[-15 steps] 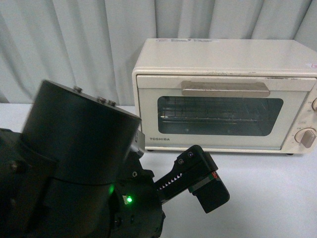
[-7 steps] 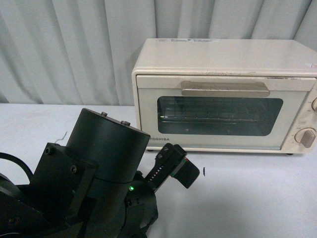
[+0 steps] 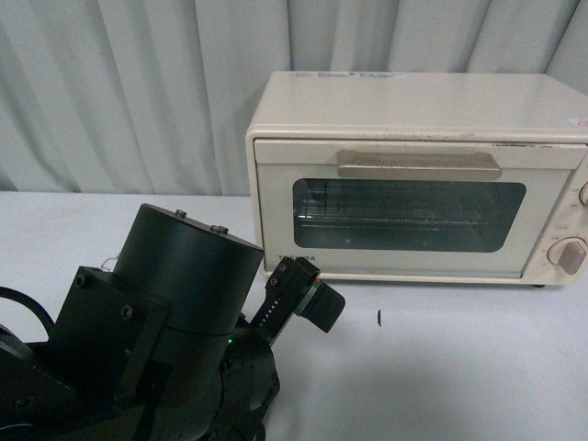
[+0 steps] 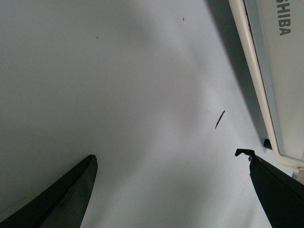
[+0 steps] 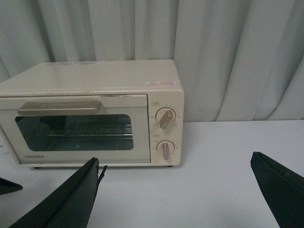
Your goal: Open oven
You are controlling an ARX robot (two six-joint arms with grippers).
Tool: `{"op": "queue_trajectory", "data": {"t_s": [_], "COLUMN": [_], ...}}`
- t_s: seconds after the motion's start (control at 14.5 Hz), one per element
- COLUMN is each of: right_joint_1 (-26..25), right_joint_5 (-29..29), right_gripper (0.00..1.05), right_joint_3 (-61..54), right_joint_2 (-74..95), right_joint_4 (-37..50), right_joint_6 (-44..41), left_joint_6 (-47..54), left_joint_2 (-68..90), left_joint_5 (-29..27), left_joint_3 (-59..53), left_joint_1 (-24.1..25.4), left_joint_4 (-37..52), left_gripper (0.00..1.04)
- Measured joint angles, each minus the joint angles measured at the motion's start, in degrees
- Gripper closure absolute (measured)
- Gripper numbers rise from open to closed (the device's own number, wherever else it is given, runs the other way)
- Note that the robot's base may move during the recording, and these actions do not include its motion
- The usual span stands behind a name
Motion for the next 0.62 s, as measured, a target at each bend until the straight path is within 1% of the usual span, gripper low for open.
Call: {"op": "queue_trajectory", "data": {"t_s": [0.28, 0.34, 0.41, 0.48, 0.62], "right_joint_1": [0.0, 2.9, 0.9, -0.8, -0.3], "right_joint_5": [0.0, 8.9, 12.5, 13.4, 11.1], "right_gripper": [0.07, 0.07, 0.07, 0.07, 0.07], "right_joint_3": [0.0, 3.5, 7.3, 10.2, 19.7], "right_joint_2": [0.0, 6.4, 18.7, 25.7, 45.2], "right_joint_4": [0.0, -7.4, -0.6, 6.0, 20.8], "right_joint_6": [0.0, -4.1, -9.5, -12.8, -19.8], "left_joint_6": [0.0, 0.0, 0.0, 0.0, 0.0], "left_joint_2": [0.0, 0.0, 0.0, 0.0, 0.0], "left_joint_5": [0.0, 0.0, -0.1, -0.1, 0.0], "left_joint_3": [0.0, 0.0, 0.0, 0.0, 0.0], "left_joint_1": [0.0, 0.0, -0.2, -0.2, -0.2], "left_joint_4": [0.0, 0.0, -0.1, -0.1, -0.2], "left_gripper": [0.07, 0.07, 0.07, 0.07, 0.07]}}
